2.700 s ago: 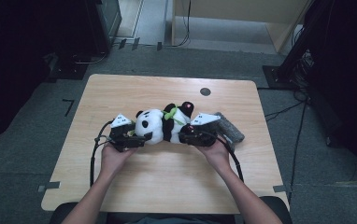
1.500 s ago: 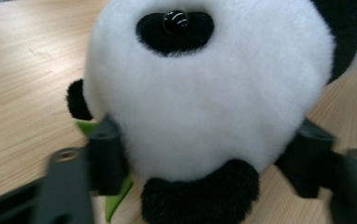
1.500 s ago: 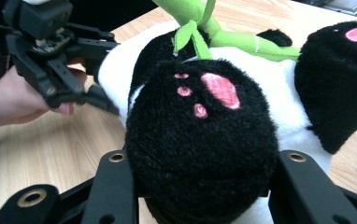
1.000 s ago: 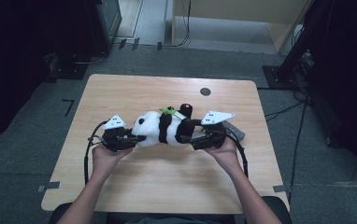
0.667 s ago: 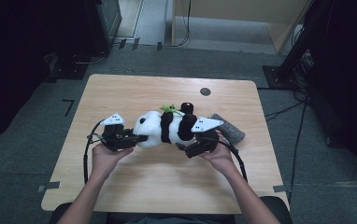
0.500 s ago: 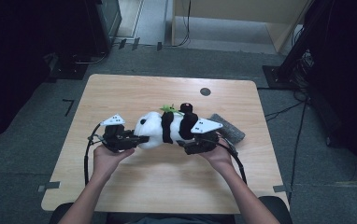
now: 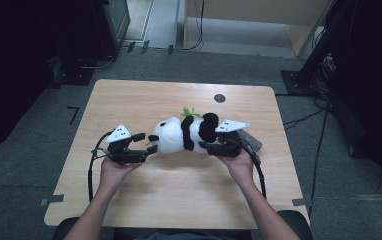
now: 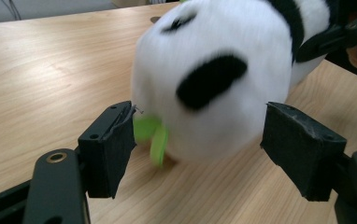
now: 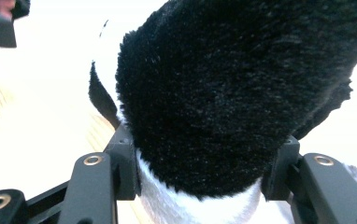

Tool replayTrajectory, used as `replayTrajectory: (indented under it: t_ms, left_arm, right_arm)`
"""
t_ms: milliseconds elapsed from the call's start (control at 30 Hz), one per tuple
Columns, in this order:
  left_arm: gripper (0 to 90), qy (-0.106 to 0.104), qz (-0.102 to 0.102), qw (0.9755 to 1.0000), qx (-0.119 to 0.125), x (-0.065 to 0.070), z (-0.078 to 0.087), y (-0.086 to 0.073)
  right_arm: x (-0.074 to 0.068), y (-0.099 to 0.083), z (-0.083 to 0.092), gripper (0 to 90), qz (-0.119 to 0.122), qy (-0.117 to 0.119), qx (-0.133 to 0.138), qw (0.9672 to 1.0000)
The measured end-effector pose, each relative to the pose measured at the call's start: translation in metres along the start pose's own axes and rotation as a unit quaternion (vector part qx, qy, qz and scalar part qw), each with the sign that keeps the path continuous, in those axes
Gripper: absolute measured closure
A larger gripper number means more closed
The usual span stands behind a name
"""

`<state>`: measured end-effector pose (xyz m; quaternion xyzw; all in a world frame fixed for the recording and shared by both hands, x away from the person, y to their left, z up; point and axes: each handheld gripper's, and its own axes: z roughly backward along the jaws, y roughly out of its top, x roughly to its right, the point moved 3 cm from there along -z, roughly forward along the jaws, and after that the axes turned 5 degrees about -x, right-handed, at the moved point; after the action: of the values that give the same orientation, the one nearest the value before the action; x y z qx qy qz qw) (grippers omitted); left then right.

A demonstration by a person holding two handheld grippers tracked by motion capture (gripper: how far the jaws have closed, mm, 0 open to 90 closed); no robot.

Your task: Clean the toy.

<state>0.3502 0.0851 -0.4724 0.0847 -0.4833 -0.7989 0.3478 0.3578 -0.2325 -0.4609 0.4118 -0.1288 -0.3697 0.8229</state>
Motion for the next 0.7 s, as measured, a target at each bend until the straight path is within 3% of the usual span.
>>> replayTrajectory:
  t_ms: [67, 200, 333, 433, 500, 633, 700]
  left_arm:
    - [25.1, 0.000, 0.001, 1.0000, -0.004, -0.002, -0.001, -0.003]
    - [23.6, -0.002, -0.001, 0.9997, -0.023, 0.000, -0.008, -0.007]
    - [21.0, 0.000, -0.017, 0.9998, -0.014, 0.004, -0.009, -0.005]
    - [20.2, -0.022, -0.022, 0.9995, -0.001, 0.005, -0.010, -0.004]
    - [19.5, -0.025, -0.031, 0.9992, -0.005, 0.009, -0.013, -0.004]
    - [11.5, -0.002, -0.051, 0.9986, -0.010, 0.018, -0.022, -0.003]
    - [10.0, 0.010, -0.045, 0.9989, -0.011, 0.019, -0.026, -0.004]
  right_arm:
    - [0.005, 0.000, 0.004, 45.0, -0.019, 0.004, 0.006, 0.9998]
    - [0.003, 0.004, 0.011, 44.2, -0.026, 0.024, 0.020, 0.9992]
    - [-0.005, 0.006, 0.013, 41.9, -0.023, 0.039, 0.022, 0.9988]
    - [-0.005, 0.006, 0.014, 42.0, -0.039, 0.052, 0.023, 0.9976]
    - [-0.006, 0.006, 0.014, 41.9, -0.037, 0.054, 0.025, 0.9975]
    - [-0.011, 0.007, 0.013, 42.0, -0.033, 0.054, 0.020, 0.9978]
    - [-0.015, 0.007, 0.011, 42.5, -0.030, 0.056, 0.017, 0.9978]
